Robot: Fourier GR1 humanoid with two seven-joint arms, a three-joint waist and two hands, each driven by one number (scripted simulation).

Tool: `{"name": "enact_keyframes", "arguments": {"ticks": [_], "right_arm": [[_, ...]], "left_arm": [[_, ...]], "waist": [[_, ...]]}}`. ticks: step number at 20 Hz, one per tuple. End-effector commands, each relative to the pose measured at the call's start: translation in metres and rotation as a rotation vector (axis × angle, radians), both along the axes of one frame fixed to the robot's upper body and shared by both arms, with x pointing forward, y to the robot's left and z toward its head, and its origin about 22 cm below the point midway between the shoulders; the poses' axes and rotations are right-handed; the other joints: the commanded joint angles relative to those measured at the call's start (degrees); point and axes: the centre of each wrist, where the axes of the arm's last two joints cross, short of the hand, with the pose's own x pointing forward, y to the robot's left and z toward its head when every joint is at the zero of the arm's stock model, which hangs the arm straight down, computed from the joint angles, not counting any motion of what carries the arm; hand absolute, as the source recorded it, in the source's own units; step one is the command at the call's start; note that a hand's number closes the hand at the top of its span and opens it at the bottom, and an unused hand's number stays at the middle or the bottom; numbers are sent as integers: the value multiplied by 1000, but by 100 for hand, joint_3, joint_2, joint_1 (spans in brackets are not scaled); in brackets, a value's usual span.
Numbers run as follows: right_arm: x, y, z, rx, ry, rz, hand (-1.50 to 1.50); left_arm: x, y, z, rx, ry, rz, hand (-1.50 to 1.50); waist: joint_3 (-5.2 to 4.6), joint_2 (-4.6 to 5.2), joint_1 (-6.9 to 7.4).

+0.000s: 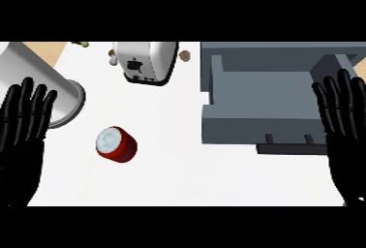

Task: Pick up the can, place it into the drawer and close the drawer

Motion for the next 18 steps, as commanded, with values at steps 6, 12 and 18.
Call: {"name": "enact_keyframes", "arguments": {"ticks": [6,12,18], "right_arm": [[4,-2,-1,-20,-30,-13,-150],[-7,-26,-32,-3,308,-186,-150],[-26,-29,-35,-10,341,-195,-150]], "left_arm": [[-3,-52,12,-2,-96,-941,-150],[10,41,-6,232,237,-1050,-150],[40,111,17,240,254,-1082,-150]], "waist": [[-265,-32,-590],[-233,-44,-244],[-217,-67,-190]]}}
